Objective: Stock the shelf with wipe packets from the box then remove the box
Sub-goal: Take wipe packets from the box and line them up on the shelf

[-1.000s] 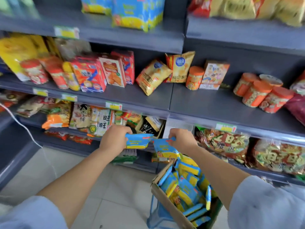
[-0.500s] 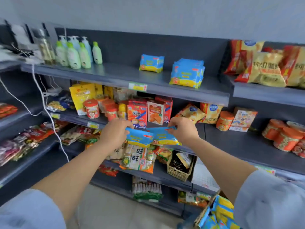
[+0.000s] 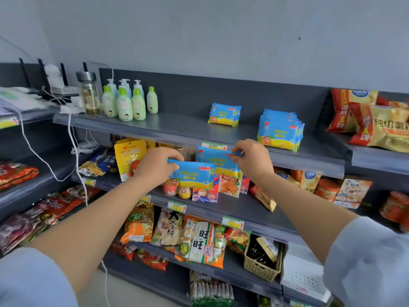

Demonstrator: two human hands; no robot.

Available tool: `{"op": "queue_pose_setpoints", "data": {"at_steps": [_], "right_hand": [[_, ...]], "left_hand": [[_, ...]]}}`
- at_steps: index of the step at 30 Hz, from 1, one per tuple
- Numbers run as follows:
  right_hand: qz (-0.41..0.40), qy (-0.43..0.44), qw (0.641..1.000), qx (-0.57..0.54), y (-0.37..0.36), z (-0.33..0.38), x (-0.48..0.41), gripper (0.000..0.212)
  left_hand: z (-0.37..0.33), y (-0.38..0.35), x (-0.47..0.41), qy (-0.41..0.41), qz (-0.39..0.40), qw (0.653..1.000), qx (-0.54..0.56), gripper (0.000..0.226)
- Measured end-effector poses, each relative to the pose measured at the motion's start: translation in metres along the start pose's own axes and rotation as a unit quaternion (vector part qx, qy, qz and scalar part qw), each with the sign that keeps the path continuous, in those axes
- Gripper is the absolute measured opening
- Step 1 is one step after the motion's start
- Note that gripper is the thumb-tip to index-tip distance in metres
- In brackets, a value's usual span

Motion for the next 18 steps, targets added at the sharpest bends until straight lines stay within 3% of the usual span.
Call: {"op": "queue_pose_setpoints", "data": {"at_steps": [18], "right_hand": [[-0.07,-0.066,0.995,-0.033,-0.074,-0.065,-0.176,0.01]], "left_hand": [[-0.011,-0.053,-0.192,-0.06,-0.025,0.997,0.052,0.02]]}}
Point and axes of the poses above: each hand's wrist, its own x-axis away from the middle knuckle, its own y-axis out of the back of the hand, z = x × y, the point moved 6 cm from there along -x, towards the middle knuckle, and after that the axes turned 12 degrees about -z, right-handed, at the moved point
